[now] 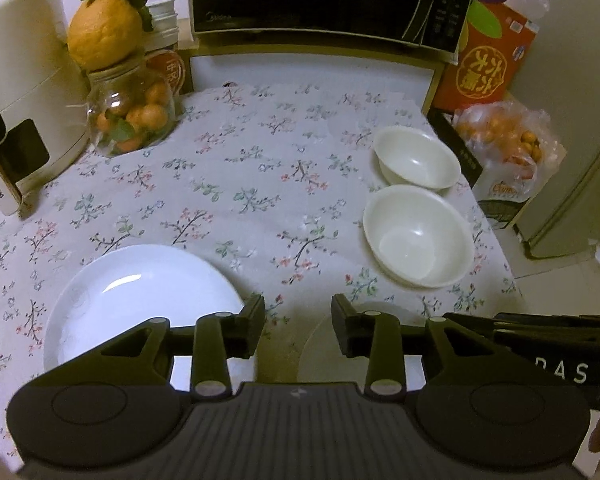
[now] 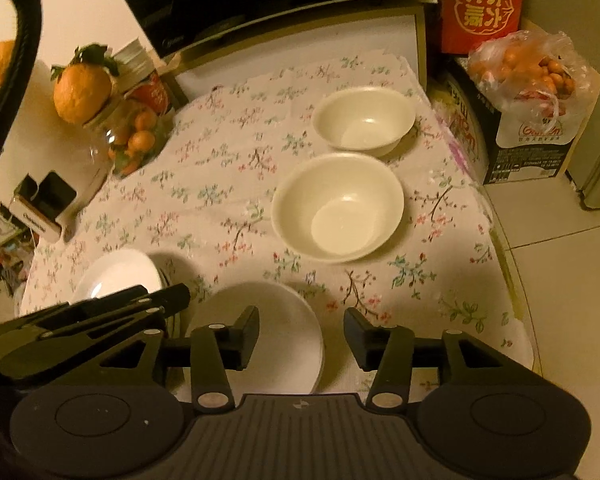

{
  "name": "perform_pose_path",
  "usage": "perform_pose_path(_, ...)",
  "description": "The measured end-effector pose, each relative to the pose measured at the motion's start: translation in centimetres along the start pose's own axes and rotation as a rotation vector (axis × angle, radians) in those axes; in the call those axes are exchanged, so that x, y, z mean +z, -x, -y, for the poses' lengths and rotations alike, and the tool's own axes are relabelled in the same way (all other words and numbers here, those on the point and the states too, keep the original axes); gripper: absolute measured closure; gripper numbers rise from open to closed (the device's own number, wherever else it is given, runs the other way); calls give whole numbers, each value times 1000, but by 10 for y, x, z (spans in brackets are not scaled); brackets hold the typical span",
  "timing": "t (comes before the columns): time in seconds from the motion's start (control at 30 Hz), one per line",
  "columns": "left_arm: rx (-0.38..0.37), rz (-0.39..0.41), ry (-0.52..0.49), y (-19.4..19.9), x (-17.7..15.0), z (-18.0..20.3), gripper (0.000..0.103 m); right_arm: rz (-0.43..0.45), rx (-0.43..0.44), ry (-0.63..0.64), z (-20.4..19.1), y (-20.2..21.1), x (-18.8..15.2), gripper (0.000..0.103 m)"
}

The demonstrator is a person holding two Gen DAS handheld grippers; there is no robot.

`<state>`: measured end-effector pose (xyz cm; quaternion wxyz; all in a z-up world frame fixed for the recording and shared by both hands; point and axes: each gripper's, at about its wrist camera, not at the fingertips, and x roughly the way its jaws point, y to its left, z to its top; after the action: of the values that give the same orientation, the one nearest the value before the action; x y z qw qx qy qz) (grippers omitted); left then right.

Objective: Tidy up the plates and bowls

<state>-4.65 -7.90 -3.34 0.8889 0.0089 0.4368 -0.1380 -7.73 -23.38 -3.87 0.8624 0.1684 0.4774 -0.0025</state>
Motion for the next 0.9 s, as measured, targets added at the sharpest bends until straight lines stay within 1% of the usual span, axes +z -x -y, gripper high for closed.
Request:
perform_pose_path(0.1,-6,6,-4,-3,6,5,69,12,-1,-14,2,0,6,50)
perform_pose_path(0.2,-10,12,-10,-7,13,8,69,21,-8,-34,7,-1,14,46)
perform_pose_path(0.4,-2,18,-13,-24,29,11,67,49,-40,-114,24,-1,32,41)
perform_pose_path(0.6,-58,-7,25,-45,48,4,61,50,-53,-189,43,-8,52,41)
perform_pose_path(0.7,-54,-10,38,-56,54,3,61,47,-72,-213,56,-13,61,41)
perform_pose_path(0.8,-64,-21,33,-66,55,9,61,27,-97,-238,69,-25,66,41)
perform_pose_path(0.9,-90,-44,36,-73,56,14,61,-9,-87,-282,75,-37,66,41)
